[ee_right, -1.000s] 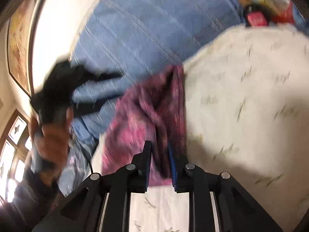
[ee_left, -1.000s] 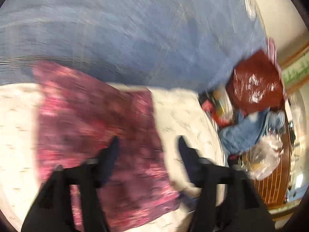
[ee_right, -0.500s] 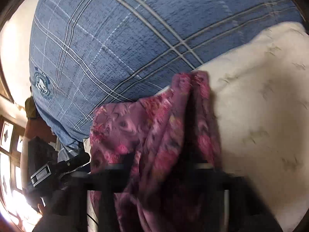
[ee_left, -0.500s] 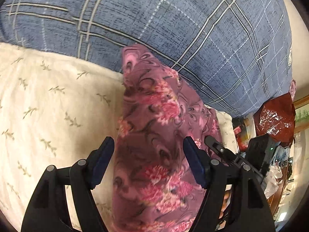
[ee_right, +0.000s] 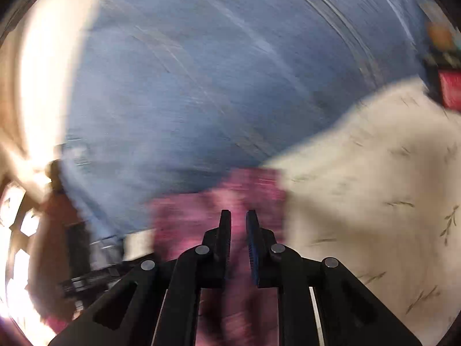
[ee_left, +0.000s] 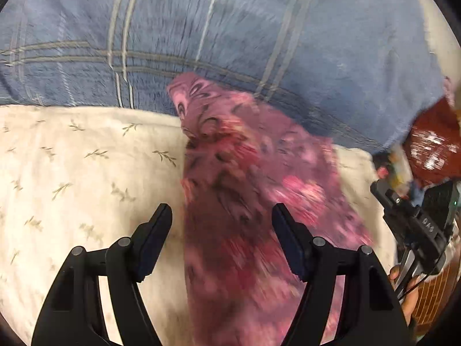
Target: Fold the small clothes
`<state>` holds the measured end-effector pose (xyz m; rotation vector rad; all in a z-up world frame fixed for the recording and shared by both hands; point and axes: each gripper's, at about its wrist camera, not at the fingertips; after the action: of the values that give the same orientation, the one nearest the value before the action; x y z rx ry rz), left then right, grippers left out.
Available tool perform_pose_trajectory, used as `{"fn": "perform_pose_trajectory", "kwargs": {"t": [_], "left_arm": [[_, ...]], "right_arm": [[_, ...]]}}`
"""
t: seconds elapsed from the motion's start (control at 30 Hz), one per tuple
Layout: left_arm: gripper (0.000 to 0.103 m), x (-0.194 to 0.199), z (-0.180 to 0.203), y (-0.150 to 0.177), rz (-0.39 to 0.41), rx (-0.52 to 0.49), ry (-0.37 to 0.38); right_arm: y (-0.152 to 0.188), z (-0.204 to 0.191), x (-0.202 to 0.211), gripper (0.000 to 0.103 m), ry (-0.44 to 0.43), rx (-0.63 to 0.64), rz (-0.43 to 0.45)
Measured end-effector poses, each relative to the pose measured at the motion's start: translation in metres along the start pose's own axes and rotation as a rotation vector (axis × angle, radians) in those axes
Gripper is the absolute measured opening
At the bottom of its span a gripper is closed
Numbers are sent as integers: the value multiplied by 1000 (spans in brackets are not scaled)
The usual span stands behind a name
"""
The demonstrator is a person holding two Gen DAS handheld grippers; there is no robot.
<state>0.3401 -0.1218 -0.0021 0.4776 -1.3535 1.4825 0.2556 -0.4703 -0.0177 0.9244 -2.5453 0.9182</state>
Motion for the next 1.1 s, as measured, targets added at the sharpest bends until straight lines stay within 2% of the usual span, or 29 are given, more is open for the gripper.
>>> {"fn": "perform_pose_trajectory", "kwargs": {"t": [0.07,0.1,0.17,0.2,0.23,0.27,0.3,0.33,0.37,0.43,0.5,0.57,0.6,0.63,0.67,0.7,0.73,0.8,0.87,0.9,0.93,0.97,1.0,1.03,1.07,1.1], "left_arm": [[72,22,5,16,56,-16,0],[72,22,13,24,70,-16,-1],[72,14,19,36,55,-13,-11],[72,6,15,40,24,-13,-19],[73,-9,9,45,-36,-12,-35],[73,-20,6,48,-65,-1,-34],[73,-17,5,49,-48,2,-27],[72,-8,4,47,-51,11,-31],[72,2,0,48,-54,27,-32],[72,18,0,52,-33,40,6],[72,27,1,64,-22,32,11],[72,18,6,82,-61,20,-17],[72,8,8,90,-92,26,-19],[72,11,11,95,-66,4,-45],[72,15,18,95,-62,-28,-75],[72,18,23,96,-84,-45,-88],[72,23,26,98,-99,-47,-68],[72,37,29,103,-77,-42,-35],[72,38,30,115,-82,-49,-63],[72,28,32,118,-115,-52,-77],[73,19,28,121,-143,-47,-76],[73,22,31,122,-107,-73,-90],[74,25,32,121,-115,-89,-101],[73,27,33,120,-150,-84,-78],[73,30,32,118,-160,-72,-14],[73,38,30,115,-144,-56,63]], "right_arm": [[12,-20,6,20,-75,68,-53],[19,-28,5,22,-64,107,-72],[37,-35,-10,19,3,197,-127],[46,-29,-20,14,84,227,-161],[52,-26,-32,14,150,248,-192],[60,-13,-41,14,170,246,-217],[59,-7,-33,14,133,199,-179],[55,-4,-26,14,136,137,-184],[54,-7,-16,20,137,117,-164],[60,-21,14,21,98,159,-104],[72,-24,28,21,53,182,-120],[86,-23,21,20,78,201,-170],[99,-16,14,11,127,215,-224],[110,-8,5,6,181,216,-282],[110,-12,1,3,180,200,-269],[109,-14,10,5,176,158,-243],[108,-18,20,12,176,138,-234],[111,-30,36,13,145,169,-209],[122,-41,45,19,127,215,-217],[126,-40,41,25,143,221,-225],[135,-34,36,25,193,225,-249],[140,-27,27,22,233,227,-281],[143,-25,27,21,230,230,-263],[140,-28,29,23,228,214,-251],[135,-32,30,27,222,193,-260],[131,-35,36,27,200,186,-249]]}}
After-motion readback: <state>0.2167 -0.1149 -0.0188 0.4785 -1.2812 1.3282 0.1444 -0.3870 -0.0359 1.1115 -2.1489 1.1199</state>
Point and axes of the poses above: each gripper's, at about its wrist camera, not at the fingertips, and x roughly against the way its jaws point, z to its right, y to its underside, and after that the axes turned 6 degrees about -x, right-handed
